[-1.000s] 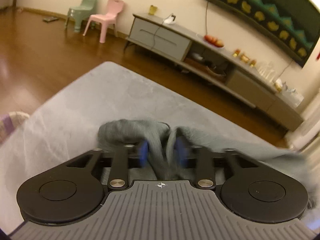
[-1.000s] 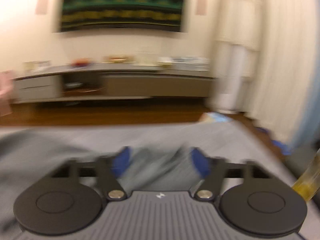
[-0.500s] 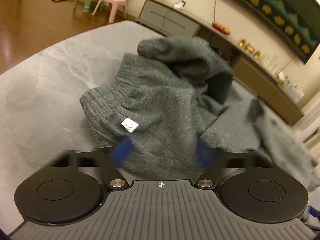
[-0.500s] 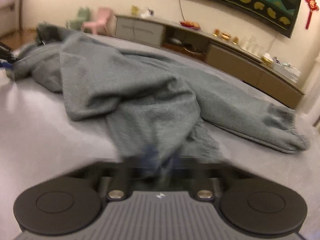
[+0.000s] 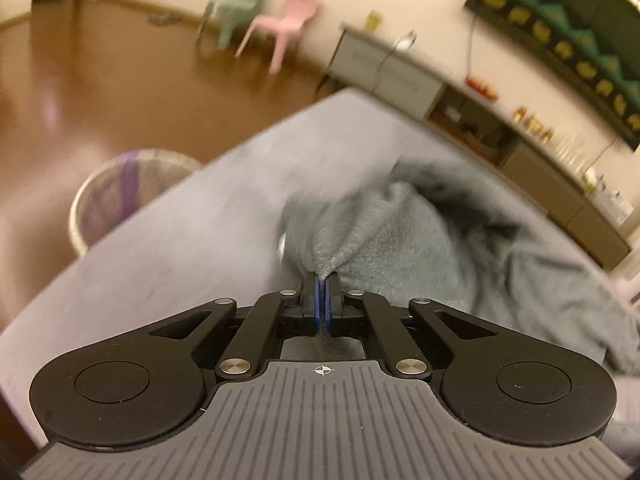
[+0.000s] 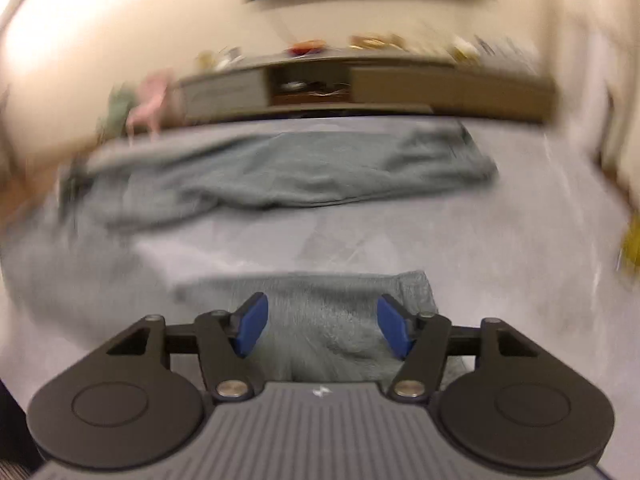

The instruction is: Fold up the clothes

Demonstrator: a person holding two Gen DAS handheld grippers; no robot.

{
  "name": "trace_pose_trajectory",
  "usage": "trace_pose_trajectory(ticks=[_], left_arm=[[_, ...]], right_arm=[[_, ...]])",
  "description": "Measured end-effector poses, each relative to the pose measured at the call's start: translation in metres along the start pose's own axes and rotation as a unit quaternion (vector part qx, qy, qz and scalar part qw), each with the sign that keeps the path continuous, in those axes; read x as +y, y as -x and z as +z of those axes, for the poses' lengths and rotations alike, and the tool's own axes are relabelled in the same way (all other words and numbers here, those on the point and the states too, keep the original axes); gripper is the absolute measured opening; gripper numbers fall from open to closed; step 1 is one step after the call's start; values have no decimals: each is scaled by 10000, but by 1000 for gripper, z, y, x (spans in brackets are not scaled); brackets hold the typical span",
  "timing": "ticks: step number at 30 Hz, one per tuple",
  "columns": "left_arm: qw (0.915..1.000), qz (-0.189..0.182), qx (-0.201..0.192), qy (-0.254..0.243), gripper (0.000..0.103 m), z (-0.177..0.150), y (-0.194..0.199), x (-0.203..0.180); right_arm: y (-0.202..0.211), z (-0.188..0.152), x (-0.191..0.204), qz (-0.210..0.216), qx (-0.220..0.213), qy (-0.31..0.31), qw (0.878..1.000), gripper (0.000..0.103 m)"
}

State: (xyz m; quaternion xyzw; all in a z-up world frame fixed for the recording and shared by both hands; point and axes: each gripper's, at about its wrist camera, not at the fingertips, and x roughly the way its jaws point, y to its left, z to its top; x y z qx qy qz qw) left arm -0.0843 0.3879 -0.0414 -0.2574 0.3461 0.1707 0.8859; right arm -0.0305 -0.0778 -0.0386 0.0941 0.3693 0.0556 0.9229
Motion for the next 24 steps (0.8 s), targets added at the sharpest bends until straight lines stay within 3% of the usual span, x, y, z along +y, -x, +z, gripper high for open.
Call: trace_pose_trajectory(ticks=[1,2,4,7,11,12,13,14,15,16,17,19,21,22,24], left_arm=[[10000,16,-5,43,1,-4,3,3],[10000,20,-48,80,3,-5,7,4],[9998,16,-170,115,25,-3,13,-1],[9991,23,-414,-69,33,3,23,-17],[9973,-142,-454,-551,40,6,20,-43],[9970,-203,-389,-634,40,5,16,-49],[9968,-257,-322,-684,40,5,9,-51],[9966,-306,-245,-730,40,4,1,-55],[9967,-271,-172,-751,40,3,-8,-58],[9967,-151,-108,-792,40,1,-18,-58],[9965,-18,-46,-837,39,-1,-27,-58],[9954,248,78,-927,32,-4,-46,-59],[9933,530,166,-1011,24,-8,-59,-53],[9929,525,102,-1059,25,-9,-59,-51],[9929,529,84,-1058,25,-9,-59,-48]], right_arm=[[0,4,-8,59,-97,-351,9993,65],[1,8,-15,115,-197,-698,9973,70],[-6,8,-18,-72,-207,-863,9960,74],[-19,2,-18,-529,-62,-734,9959,82],[-50,-10,-12,-1192,364,-160,9921,82],[-58,-12,-10,-1341,483,-16,9898,79],[-62,-12,-5,-1302,595,181,9895,57],[-66,-13,2,-1251,707,381,9889,10],[-70,-13,8,-1199,819,581,9877,3],[-66,-10,14,-1188,695,783,9874,0],[-52,-1,17,-1188,310,850,9888,0],[-4,30,5,-1213,-757,245,9894,0],[31,57,-23,-1574,-1520,-487,9746,0],[33,67,-34,-1908,-1572,-611,9670,0],[10,75,-57,-2413,-1044,-592,9630,7]])
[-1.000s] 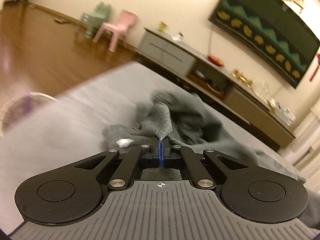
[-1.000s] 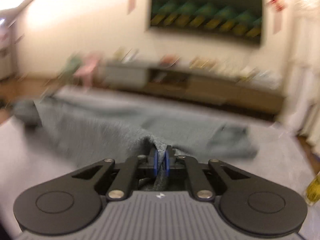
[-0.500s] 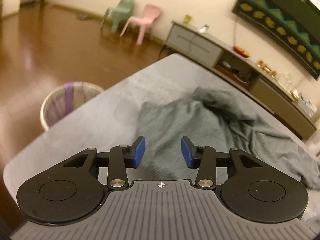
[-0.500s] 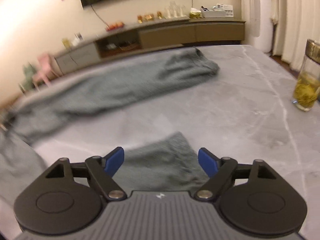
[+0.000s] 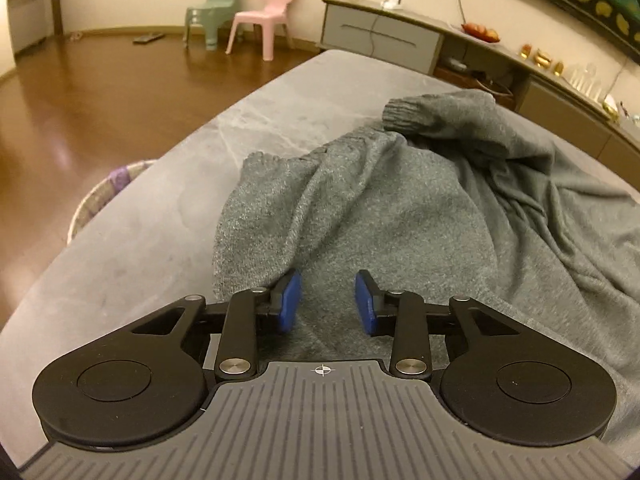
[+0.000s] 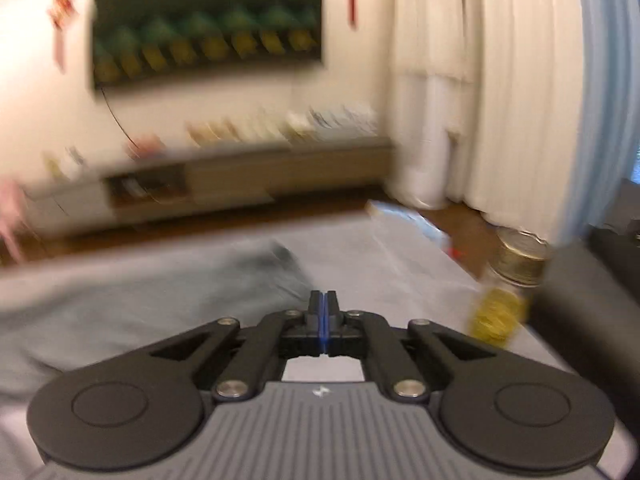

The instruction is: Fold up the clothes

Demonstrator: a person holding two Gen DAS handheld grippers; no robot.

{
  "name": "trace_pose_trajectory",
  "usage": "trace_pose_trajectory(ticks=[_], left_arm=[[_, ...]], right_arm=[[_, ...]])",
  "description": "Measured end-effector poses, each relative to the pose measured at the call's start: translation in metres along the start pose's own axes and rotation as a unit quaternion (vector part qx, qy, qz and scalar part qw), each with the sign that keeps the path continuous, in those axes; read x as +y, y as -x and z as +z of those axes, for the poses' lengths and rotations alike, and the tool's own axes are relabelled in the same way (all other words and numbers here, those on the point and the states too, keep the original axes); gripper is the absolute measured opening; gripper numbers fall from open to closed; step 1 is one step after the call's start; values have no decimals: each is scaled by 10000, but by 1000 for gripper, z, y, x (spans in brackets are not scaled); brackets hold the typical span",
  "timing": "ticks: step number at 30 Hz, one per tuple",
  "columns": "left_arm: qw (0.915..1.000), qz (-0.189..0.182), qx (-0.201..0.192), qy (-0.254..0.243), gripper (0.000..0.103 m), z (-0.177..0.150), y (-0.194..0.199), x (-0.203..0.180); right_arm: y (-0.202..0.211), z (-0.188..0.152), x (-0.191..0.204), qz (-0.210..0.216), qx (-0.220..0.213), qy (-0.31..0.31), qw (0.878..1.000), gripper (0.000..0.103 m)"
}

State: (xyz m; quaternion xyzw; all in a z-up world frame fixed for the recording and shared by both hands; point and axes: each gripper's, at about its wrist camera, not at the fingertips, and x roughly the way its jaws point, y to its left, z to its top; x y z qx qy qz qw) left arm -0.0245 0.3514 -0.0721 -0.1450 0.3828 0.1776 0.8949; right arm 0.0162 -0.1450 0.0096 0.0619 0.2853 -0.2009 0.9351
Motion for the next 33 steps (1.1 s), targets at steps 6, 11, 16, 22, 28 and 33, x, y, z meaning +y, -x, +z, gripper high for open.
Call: trace_pose_trajectory(ticks=[6,11,16,22,28,33], left_arm=[[9997,-183,-138,-1,38,0,20,-6],[9950,-419,-344,-833,44,9,27,-46],[9971,-25,-23,-763,39,10,-8,-43],[9975,108,2,-702,38,9,-21,-25],[9968,88,-7,-798,39,7,-19,-21],[9967,82,-35,-812,41,7,-18,-24]], right_arm=[[-49,-68,30,1214,1456,569,9802,74],[-60,-88,70,1457,1765,1451,9626,28],[-17,-39,29,1586,843,209,9835,9],[-75,-36,-32,310,1747,-718,9815,55],[-22,-40,-34,765,1267,694,9866,62],[20,-69,5,1675,1331,3155,9245,73]])
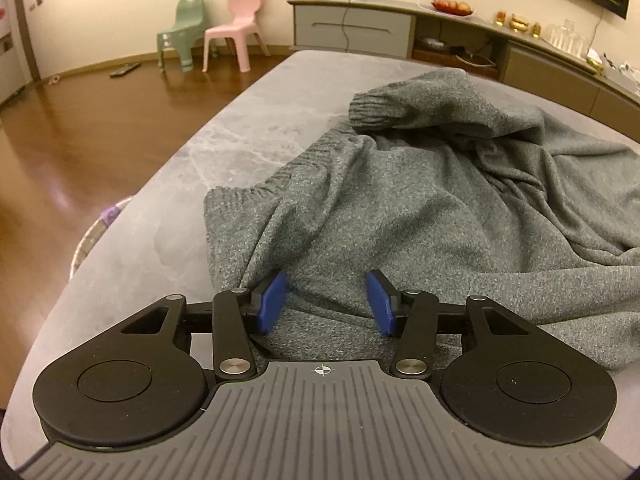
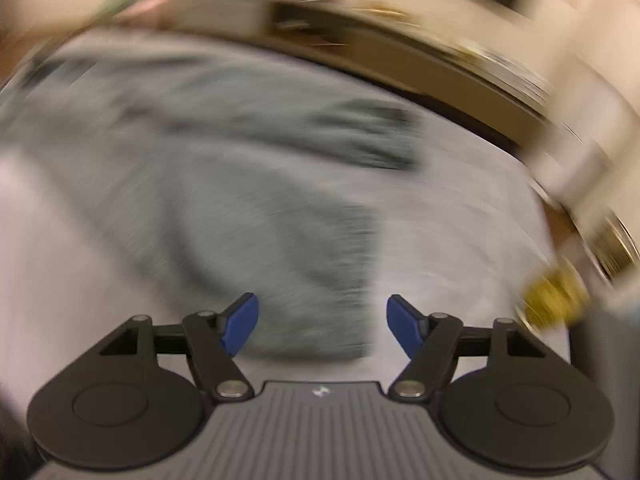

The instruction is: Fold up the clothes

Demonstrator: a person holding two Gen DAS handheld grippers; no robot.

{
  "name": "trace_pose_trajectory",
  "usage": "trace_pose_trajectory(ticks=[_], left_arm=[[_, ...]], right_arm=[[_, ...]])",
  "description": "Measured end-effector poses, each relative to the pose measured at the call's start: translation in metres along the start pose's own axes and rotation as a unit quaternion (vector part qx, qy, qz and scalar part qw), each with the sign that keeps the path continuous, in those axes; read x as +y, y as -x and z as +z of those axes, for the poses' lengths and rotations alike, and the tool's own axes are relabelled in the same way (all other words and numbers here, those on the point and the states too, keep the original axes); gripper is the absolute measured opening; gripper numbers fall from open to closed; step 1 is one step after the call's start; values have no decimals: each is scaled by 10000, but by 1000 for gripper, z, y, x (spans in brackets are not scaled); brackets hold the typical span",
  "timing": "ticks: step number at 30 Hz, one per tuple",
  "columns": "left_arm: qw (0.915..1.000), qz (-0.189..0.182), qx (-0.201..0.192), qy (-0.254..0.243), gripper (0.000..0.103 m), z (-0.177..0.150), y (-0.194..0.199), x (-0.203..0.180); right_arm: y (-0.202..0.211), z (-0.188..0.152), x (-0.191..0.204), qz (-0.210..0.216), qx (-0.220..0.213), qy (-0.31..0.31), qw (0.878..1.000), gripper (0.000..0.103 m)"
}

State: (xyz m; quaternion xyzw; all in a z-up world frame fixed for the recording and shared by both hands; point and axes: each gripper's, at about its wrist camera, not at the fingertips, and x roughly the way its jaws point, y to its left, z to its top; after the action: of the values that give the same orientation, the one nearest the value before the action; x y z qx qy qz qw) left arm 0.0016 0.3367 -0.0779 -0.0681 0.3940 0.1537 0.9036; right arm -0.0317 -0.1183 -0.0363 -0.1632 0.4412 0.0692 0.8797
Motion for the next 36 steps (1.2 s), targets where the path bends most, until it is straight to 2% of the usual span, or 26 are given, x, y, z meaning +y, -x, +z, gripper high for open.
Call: trace_pose_trajectory(ticks=[2,5,6,7,8,9,11,13,16,19,21,22,23,24,26,28,30,31,32,33,36], left_arm=[[10000,25,-24,27,42,-1,0,-2],[10000,56,-25,42,43,-1,1,-3],[10000,42,-16,31,43,-1,1,-3],[10000,17,-4,30,43,-1,1,-1],[10000,-4,7,27,43,-1,1,-1],[10000,-20,10,6,43,-1,1,0],[10000,-46,6,-41,43,-1,1,1],[9999,-83,-19,-89,43,-2,2,3],[9999,-96,24,-116,43,-2,2,5],[9998,-146,145,-35,42,4,0,3],[9997,-183,171,13,42,6,-1,1],[9998,-146,145,-9,42,5,-2,-1],[9999,-100,118,-37,42,5,-2,-3],[9999,-102,105,-52,42,3,-1,-1],[9999,-123,83,-78,44,-1,2,4],[9999,-93,96,-84,44,-3,5,9],[9999,6,155,-63,43,-3,10,16],[9998,56,185,-52,36,-3,13,19],[9998,113,80,-122,35,-1,20,15],[9996,172,-50,-207,35,2,29,10],[9964,3,-621,-573,38,18,54,-23]], right_arm=[[-11,-1,22,279,73,626,9976,74],[-32,3,41,617,108,972,9933,72],[-41,6,44,594,163,1013,9929,70],[-51,9,46,566,221,1052,9926,58],[-54,12,42,634,215,899,9937,24],[-56,15,38,708,205,734,9946,1],[-44,17,38,594,102,800,9950,3],[-6,20,32,725,-152,877,9934,3],[76,33,5,911,-808,888,9886,3],[119,63,-30,933,-1082,776,9867,3],[84,86,-44,791,-651,647,9926,5],[65,97,-52,716,-425,582,9948,16],[36,101,-53,532,-69,586,9968,46],[9,102,-53,219,239,609,9976,56],[-29,97,-62,-612,459,199,9969,54],[-37,84,-74,-1162,324,-703,9902,54],[-24,64,-73,-903,-47,-1476,9849,54],[-18,54,-69,-541,-134,-1700,9839,54],[-11,43,-64,-166,-214,-1913,9812,55],[-10,34,-52,132,-225,-2001,9794,56],[-17,27,-22,541,-65,-1943,9794,57]])
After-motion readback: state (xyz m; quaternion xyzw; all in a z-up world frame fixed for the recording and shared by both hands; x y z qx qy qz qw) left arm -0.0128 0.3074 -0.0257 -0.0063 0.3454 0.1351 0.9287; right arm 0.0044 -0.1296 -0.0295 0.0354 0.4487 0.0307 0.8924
